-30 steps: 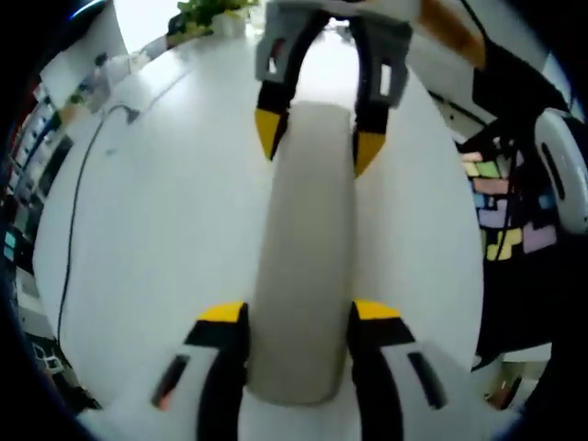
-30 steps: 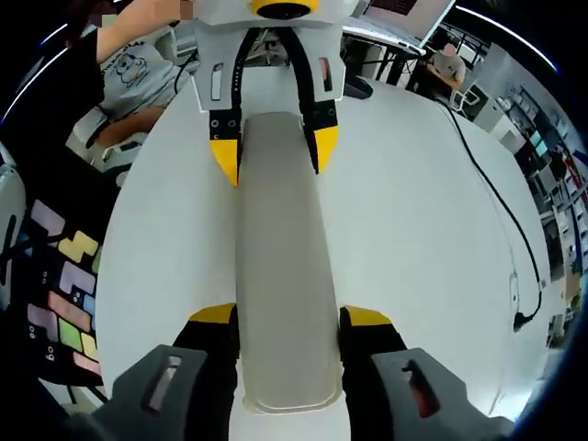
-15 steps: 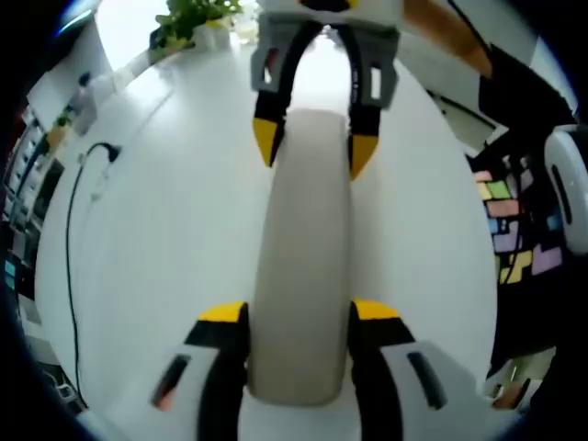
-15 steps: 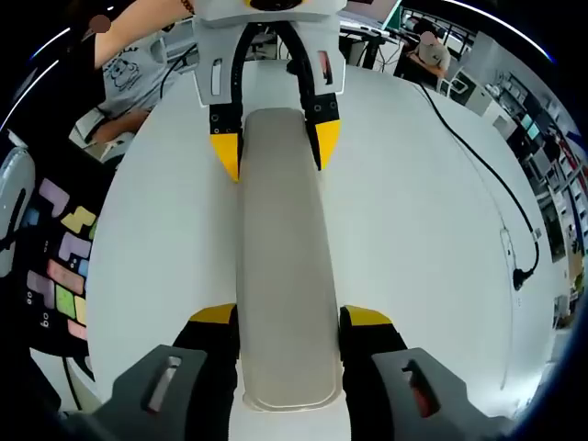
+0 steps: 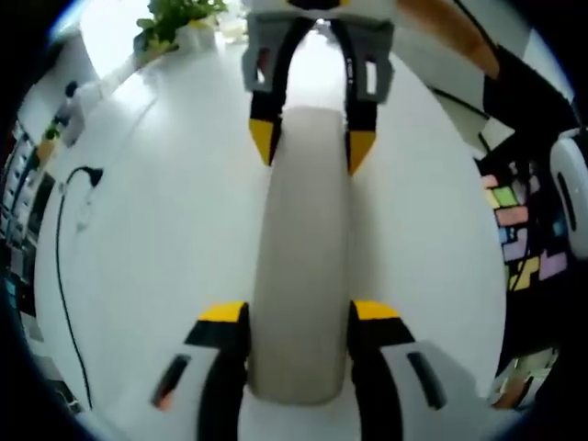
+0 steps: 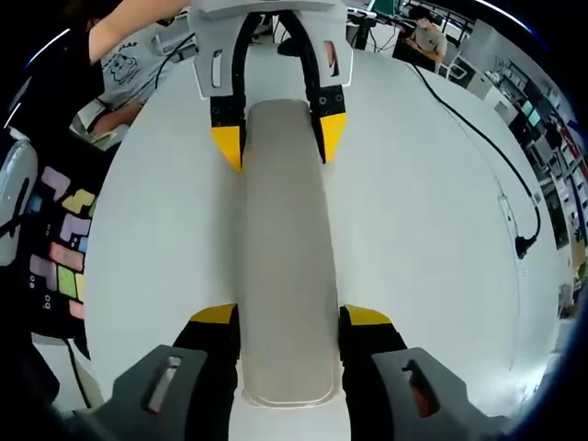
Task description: Arrange the utensils inside the cutlery case until each visible utensil rests in its matching compartment.
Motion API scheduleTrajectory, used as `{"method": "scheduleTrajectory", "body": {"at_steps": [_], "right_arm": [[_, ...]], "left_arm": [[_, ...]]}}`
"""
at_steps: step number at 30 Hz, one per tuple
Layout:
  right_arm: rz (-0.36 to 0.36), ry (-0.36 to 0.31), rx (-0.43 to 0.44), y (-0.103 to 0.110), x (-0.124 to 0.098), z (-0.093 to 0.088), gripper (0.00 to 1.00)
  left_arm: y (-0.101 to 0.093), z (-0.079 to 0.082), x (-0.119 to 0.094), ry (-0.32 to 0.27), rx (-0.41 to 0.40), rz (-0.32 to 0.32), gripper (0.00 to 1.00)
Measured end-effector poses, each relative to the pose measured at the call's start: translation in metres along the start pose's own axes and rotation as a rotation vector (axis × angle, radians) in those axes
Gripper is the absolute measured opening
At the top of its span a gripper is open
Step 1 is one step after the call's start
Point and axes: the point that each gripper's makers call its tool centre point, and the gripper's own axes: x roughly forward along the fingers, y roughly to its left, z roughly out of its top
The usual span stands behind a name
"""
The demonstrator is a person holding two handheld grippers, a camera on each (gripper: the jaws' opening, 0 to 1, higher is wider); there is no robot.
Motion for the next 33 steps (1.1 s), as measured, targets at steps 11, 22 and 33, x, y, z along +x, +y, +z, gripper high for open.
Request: {"method": "scheduleTrajectory", "body": {"at_steps": [11, 22, 33], "right_arm": [[0.010, 0.122, -0.004, 0.0011, 0.0024, 0.0011, 0.45], [0.002, 0.083, 0.012, 0.0003, -0.0002, -0.0020, 0.45], [0.011, -0.014, 0.023, 0.0054, -0.0002, -0.0027, 0.54]], "left_arm": [[0.0004, -0.0022, 0.0018, 0.032, 0.013, -0.013, 0.45], [0.0028, -0.0005, 0.0011, 0.021, 0.012, -0.011, 0.45], [0.0011, 0.0022, 0.0026, 0.000, 0.018, -0.036, 0.47]]}}
